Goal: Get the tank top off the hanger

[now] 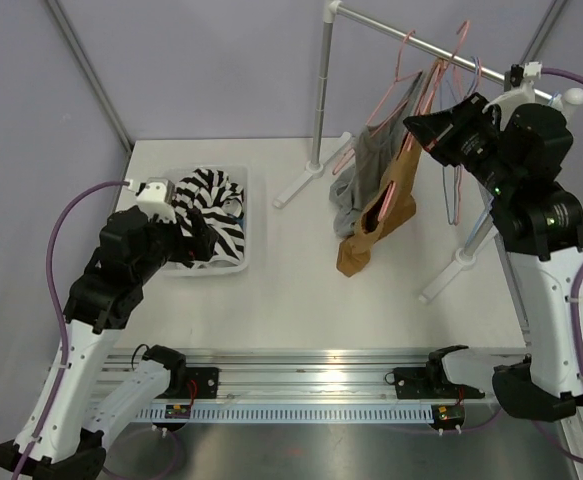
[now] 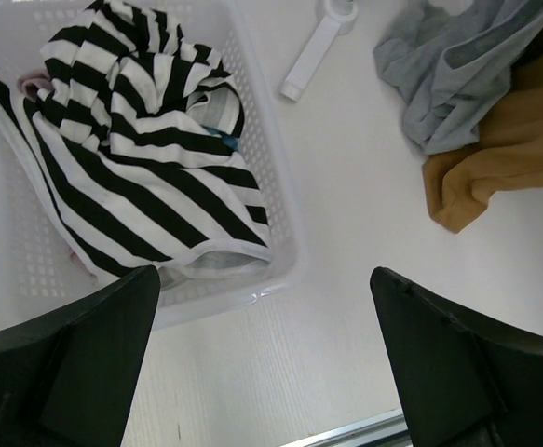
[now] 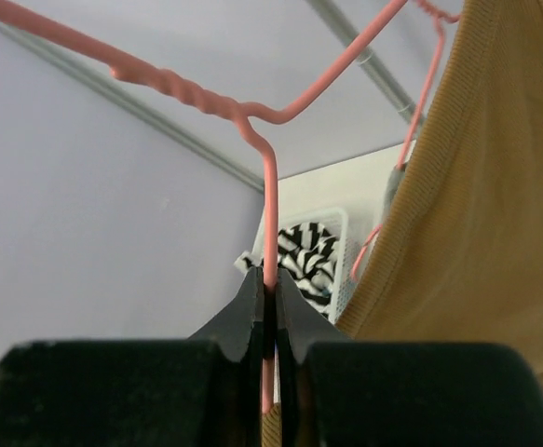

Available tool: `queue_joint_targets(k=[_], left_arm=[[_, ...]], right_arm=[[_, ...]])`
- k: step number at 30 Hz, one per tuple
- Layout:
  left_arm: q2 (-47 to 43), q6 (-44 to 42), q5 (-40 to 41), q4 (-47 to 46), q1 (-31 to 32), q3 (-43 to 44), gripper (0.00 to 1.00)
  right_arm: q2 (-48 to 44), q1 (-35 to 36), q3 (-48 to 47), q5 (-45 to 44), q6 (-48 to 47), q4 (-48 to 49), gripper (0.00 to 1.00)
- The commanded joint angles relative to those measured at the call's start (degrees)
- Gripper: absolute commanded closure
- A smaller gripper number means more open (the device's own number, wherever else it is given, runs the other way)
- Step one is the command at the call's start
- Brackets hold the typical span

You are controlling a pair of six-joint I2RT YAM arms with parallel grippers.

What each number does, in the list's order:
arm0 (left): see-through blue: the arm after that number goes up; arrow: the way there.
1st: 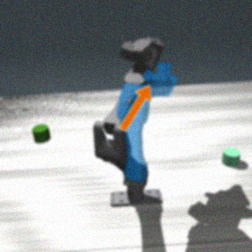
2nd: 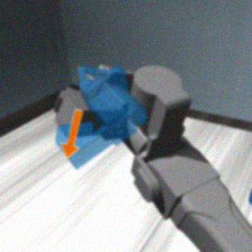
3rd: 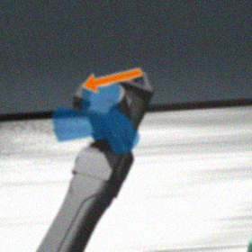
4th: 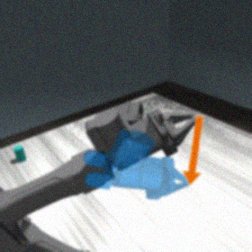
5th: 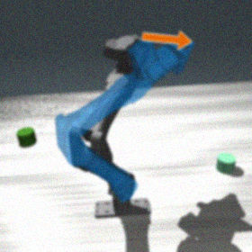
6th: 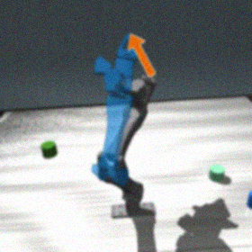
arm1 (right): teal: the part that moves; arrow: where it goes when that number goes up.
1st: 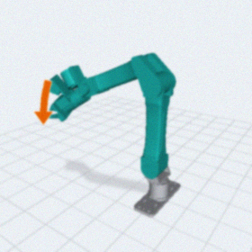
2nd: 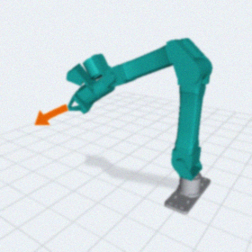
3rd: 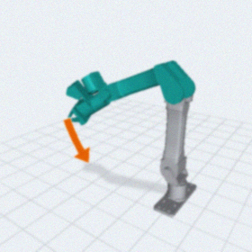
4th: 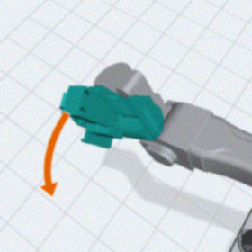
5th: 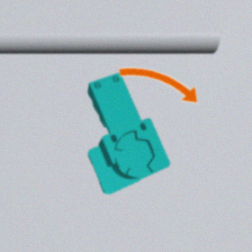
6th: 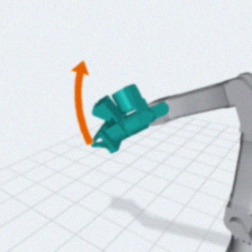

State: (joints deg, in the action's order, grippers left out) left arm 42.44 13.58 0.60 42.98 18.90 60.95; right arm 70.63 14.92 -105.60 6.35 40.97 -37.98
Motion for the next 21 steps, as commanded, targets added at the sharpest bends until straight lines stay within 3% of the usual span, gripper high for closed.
queue_joint_targets(k=[1,5,9,14,21], left_arm=[[1.42,0.57,-6.48,-2.20,0.70,6.19,0.01],[3.18,0.74,-13.68,-4.74,1.49,12.25,0.01],[5.02,2.15,-20.72,-13.00,3.94,16.99,0.01],[6.43,2.15,-21.17,-23.00,7.91,19.38,0.01],[11.00,0.92,-17.39,-29.62,11.42,21.75,0.01]], right_arm=[[-5.14,0.38,-1.18,10.24,-1.50,1.60,1.00],[-6.82,0.38,-2.68,19.65,-2.12,-0.52,1.00],[-6.48,0.38,-7.05,30.98,-0.90,-0.43,1.00],[-4.80,0.46,-8.57,45.38,5.51,5.44,1.00],[-5.15,0.38,0.74,49.89,7.45,9.49,1.00]])
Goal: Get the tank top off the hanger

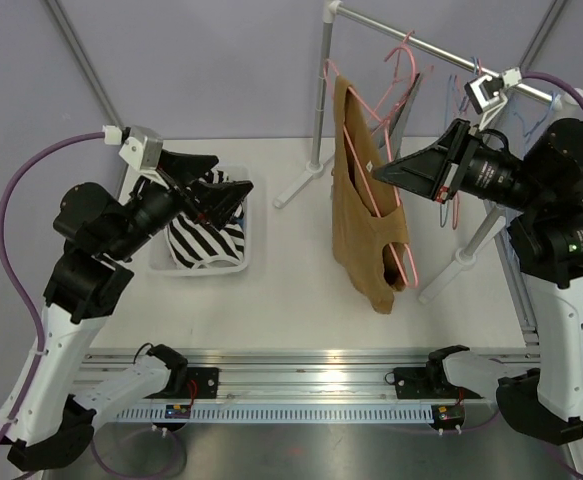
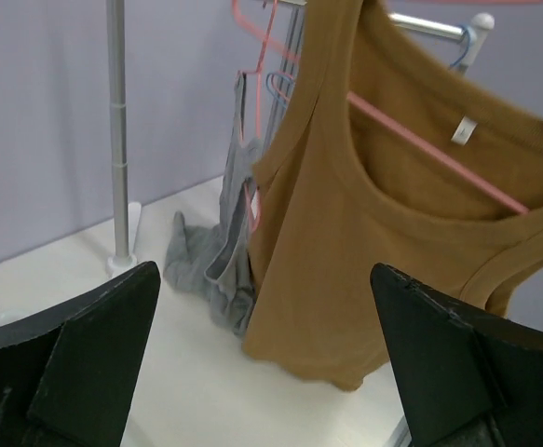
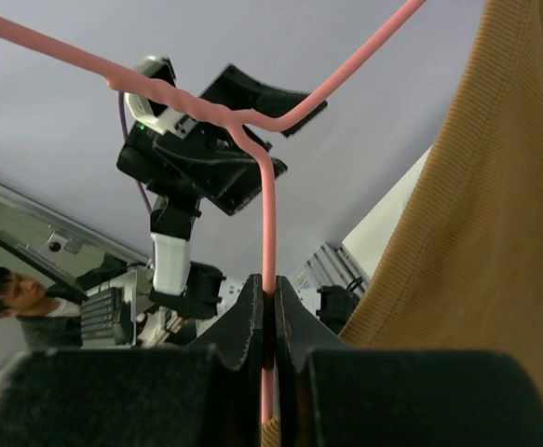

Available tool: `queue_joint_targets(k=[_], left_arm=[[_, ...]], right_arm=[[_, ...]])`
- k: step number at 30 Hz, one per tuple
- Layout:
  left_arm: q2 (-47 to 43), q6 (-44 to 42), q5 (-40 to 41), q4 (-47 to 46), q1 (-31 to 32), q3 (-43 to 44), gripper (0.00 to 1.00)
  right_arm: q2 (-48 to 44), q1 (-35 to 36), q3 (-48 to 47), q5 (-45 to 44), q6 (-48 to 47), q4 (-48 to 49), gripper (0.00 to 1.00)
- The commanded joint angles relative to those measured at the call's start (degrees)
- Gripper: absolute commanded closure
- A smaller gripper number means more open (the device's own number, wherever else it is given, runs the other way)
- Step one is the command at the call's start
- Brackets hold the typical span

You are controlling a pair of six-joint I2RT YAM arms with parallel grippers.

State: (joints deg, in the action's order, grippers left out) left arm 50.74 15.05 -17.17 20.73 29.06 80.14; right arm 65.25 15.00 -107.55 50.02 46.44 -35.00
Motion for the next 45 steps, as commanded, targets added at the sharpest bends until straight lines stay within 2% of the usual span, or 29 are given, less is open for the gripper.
queue_joint_targets(k=[1,5,14,19,22,23,25,30,35,37,39,41,45], left_arm=[[3.39,-1.59,1.51,-7.63,1.79,2.91,0.01],[7.61,-4.32,5.65,-9.21,3.37,4.94,0.01],[15.87,-7.66,4.07,-13.96,8.29,5.90,0.01],[19.13,-7.40,3.98,-15.11,9.00,7.05,0.01],[21.06,-8.28,6.00,-13.80,9.09,7.92,0.12],[21.85,-8.72,7.49,-13.53,9.17,8.19,0.21],[22.38,-9.42,8.99,-12.39,9.17,8.72,0.31],[23.17,-11.09,12.76,-11.15,9.17,8.89,0.67],[22.74,-11.44,20.67,-9.04,9.17,9.16,0.82],[21.86,-11.27,26.09,-8.52,9.09,9.07,0.94],[21.77,-10.74,30.42,-7.03,9.09,9.59,1.00],[22.38,-10.65,35.79,-5.71,9.00,10.38,1.00],[25.80,-9.43,41.94,1.48,8.21,16.34,1.00]], right_arm=[[0.14,0.29,3.56,6.84,2.43,7.40,1.00],[0.14,0.81,6.64,9.04,2.26,8.37,1.00],[-0.04,4.24,9.20,11.33,-2.92,3.45,1.00],[-1.18,5.38,11.57,11.33,-4.51,3.28,1.00],[-2.23,5.56,12.54,11.42,-5.04,3.10,1.00],[-2.76,5.65,12.80,11.33,-5.39,2.93,1.00],[-3.20,5.65,13.15,10.81,-6.09,2.05,1.00],[-3.90,5.65,13.76,10.27,-8.29,0.02,1.00],[-4.26,5.65,14.21,8.96,-13.54,-4.44,1.00],[-4.34,5.65,15.08,8.86,-15.84,-8.32,1.00],[-4.78,5.65,16.40,9.39,-18.56,-10.16,1.00],[-5.92,5.65,18.42,10.79,-20.84,-10.96,1.00],[-9.00,5.65,23.16,17.89,-21.12,-5.71,1.00]])
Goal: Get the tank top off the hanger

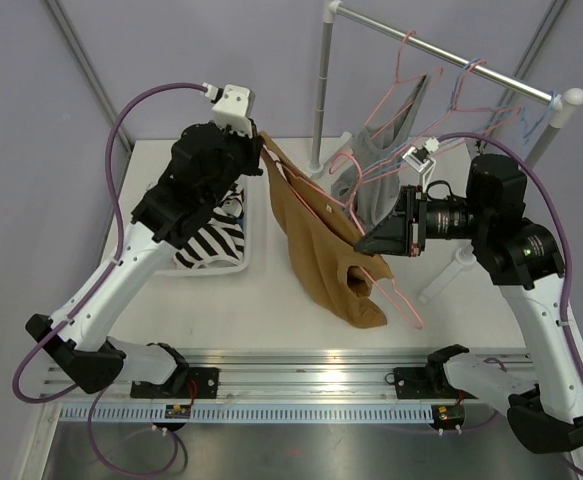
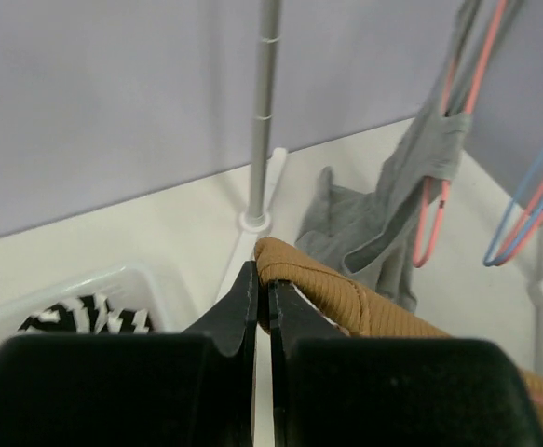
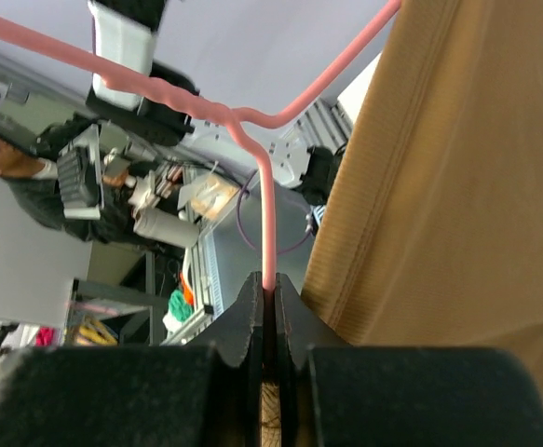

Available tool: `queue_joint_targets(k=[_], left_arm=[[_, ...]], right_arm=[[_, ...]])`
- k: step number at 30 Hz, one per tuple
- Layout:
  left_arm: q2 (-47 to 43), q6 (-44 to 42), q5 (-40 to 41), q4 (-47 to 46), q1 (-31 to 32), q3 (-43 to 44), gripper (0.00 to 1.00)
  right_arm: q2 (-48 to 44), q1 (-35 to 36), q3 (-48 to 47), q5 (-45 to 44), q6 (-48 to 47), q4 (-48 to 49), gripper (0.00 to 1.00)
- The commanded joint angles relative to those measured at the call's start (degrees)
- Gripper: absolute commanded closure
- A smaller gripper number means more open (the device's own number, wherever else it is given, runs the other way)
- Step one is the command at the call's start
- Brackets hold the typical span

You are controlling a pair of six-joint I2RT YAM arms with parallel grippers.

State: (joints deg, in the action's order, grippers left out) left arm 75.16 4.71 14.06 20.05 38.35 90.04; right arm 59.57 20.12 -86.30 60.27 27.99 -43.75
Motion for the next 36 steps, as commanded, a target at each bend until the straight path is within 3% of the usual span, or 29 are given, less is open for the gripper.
queue_joint_targets(k=[1,5,9,10,15,20,21,23,26,28,30,36], left_arm=[[2.62,1.78,12.20,4.27,-2.30,8.38,1.00],[7.54,7.94,4.86,12.81,-7.31,14.11,1.00],[9.04,7.68,-8.76,17.29,-9.08,16.04,1.00],[9.04,8.03,-15.75,17.56,-10.04,15.26,1.00],[2.57,8.91,-32.47,11.43,-10.49,5.61,1.00],[-3.69,7.69,-42.78,5.27,-10.31,-3.89,1.00],[-4.40,7.33,-48.11,4.65,-10.31,-6.26,1.00],[-6.33,6.19,-51.32,3.94,-10.14,-8.12,1.00],[-6.60,4.87,-46.34,7.61,-9.43,-8.83,1.00],[-6.08,6.00,-36.95,9.47,-9.34,-7.69,1.00],[-4.06,7.76,-26.35,13.07,-9.52,-5.94,1.00],[-0.19,11.11,-22.07,15.10,-9.52,-4.52,0.96]], right_arm=[[-4.54,0.53,2.45,8.71,-2.76,4.10,1.00],[-7.18,0.53,3.68,9.78,-3.73,7.79,1.00],[-9.03,0.53,8.33,9.52,-1.36,21.57,1.00],[-9.38,0.53,9.39,8.82,0.30,24.99,1.00],[-6.94,0.62,13.17,-4.07,4.43,44.59,1.00],[-1.05,1.41,16.07,-13.49,12.26,74.33,1.00],[0.79,1.94,16.86,-16.82,12.18,77.90,1.00],[2.65,3.69,16.78,-19.13,9.03,84.23,1.00],[4.15,5.19,15.90,-26.33,2.17,85.49,1.00],[3.80,5.28,15.55,-32.30,0.67,85.24,1.00],[1.62,5.19,13.11,-37.82,-0.47,76.57,1.00],[-5.06,5.28,0.71,-50.15,4.25,32.02,1.00]])
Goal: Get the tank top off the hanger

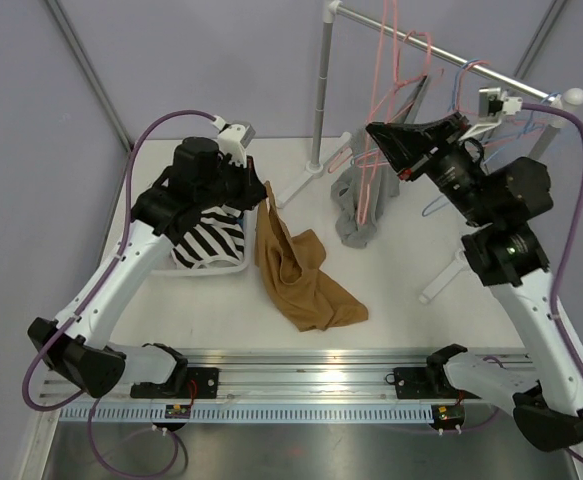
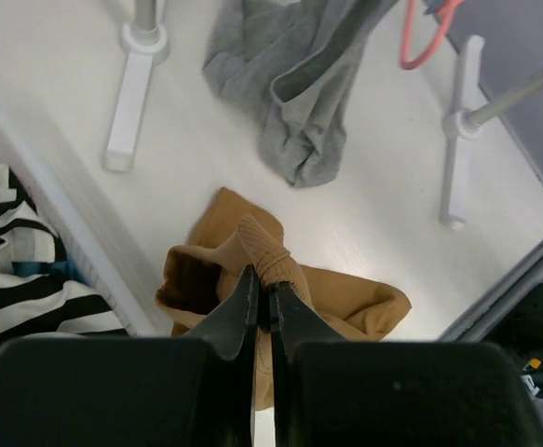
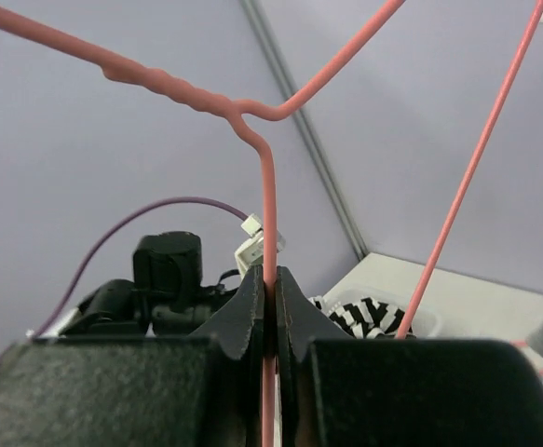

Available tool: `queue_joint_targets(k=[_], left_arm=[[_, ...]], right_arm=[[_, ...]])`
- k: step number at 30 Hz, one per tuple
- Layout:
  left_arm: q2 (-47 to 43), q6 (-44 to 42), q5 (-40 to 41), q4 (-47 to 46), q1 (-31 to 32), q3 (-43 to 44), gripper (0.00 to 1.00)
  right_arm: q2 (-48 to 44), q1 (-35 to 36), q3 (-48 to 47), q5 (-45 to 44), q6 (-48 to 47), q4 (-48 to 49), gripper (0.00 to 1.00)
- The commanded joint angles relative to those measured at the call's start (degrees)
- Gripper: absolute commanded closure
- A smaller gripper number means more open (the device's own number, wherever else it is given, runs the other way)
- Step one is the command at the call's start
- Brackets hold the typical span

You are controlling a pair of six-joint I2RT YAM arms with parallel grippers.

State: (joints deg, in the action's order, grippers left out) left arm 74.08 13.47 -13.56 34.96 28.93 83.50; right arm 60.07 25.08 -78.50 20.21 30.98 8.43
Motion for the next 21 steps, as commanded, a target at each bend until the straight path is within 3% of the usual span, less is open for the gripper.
queue_joint_targets(k=[1,4,8,11,12,16,21], left_arm=[[1.06,2.78,5.56,0.11,-0.10,1.93,0.93],[1.85,3.05,4.42,0.11,-0.10,1.66,0.90],[2.03,2.96,3.72,1.42,-0.01,2.19,0.83],[1.86,2.26,3.89,3.09,0.25,2.37,0.54],[1.68,2.08,4.50,3.53,0.51,2.28,0.34],[0.10,1.73,6.09,4.41,1.30,1.93,0.16],[-2.45,1.12,8.64,5.99,3.06,1.49,0.09]], right_arm=[[-6.71,0.32,-7.72,-11.75,2.75,-24.12,1.00],[-11.20,0.41,-9.56,-17.82,6.81,-39.75,1.00],[-15.15,0.32,-12.64,-24.76,7.08,-49.63,1.00],[-17.62,0.32,-12.73,-26.44,7.60,-53.50,1.00],[-18.67,0.32,-12.56,-26.45,8.38,-54.04,1.00],[-19.91,0.41,-11.24,-25.92,9.97,-55.97,1.00],[-18.33,0.32,-10.62,-29.25,9.54,-57.47,1.00]])
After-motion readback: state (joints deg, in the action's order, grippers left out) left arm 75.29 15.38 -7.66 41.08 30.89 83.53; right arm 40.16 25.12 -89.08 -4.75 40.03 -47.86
